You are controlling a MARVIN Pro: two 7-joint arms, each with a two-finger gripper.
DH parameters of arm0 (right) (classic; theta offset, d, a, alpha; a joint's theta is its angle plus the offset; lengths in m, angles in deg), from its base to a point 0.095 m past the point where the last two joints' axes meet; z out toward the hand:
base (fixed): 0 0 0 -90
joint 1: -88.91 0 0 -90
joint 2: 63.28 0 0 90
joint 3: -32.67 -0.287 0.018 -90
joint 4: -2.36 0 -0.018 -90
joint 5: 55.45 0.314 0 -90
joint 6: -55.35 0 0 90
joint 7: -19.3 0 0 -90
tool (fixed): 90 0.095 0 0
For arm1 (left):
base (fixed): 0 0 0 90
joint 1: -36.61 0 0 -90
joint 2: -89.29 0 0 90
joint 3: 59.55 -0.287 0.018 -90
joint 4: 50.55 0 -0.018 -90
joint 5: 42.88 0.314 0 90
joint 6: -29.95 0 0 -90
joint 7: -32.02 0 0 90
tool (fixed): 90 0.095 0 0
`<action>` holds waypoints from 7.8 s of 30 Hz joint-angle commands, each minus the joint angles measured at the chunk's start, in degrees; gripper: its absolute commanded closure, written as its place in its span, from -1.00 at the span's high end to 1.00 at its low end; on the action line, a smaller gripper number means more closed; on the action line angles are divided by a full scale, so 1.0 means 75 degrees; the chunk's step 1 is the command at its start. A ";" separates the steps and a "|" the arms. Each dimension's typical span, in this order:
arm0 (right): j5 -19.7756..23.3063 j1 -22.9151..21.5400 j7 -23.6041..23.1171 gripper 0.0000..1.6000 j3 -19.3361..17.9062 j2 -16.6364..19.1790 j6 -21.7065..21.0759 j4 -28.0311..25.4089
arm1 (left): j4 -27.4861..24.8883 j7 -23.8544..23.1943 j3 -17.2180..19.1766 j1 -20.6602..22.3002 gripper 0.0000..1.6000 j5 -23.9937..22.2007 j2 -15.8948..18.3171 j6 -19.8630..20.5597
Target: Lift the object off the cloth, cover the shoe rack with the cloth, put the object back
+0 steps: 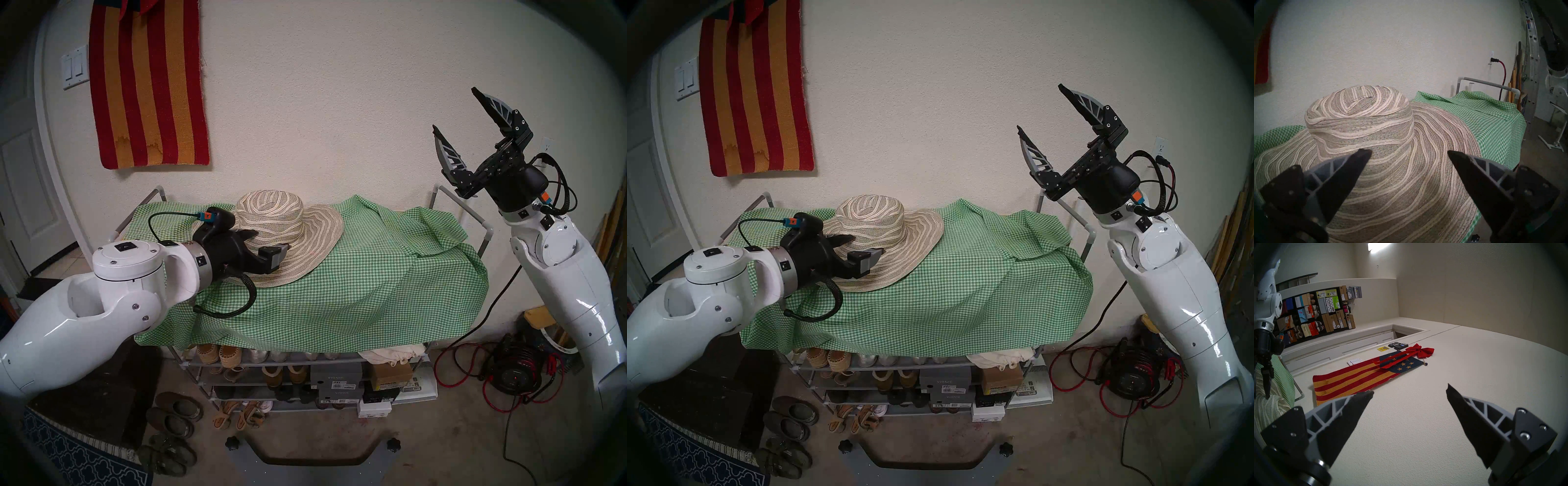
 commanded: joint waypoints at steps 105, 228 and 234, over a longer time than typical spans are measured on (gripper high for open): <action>-0.0062 -0.0019 0.0134 1.00 0.0115 0.0075 0.0058 0.0009 | 0.1140 0.5161 0.1482 0.2252 -1.00 0.3858 -0.2347 -0.0490; -0.0523 0.1465 -0.3382 1.00 -0.0805 0.2740 -0.1524 -0.2942 | 0.4092 0.4807 0.5057 0.1341 -1.00 0.4145 -0.1380 -0.1487; -0.0391 0.2095 -0.3642 1.00 -0.0848 0.3230 -0.1606 -0.2597 | 0.4097 0.4793 0.5058 0.1345 -1.00 0.4155 -0.1384 -0.1482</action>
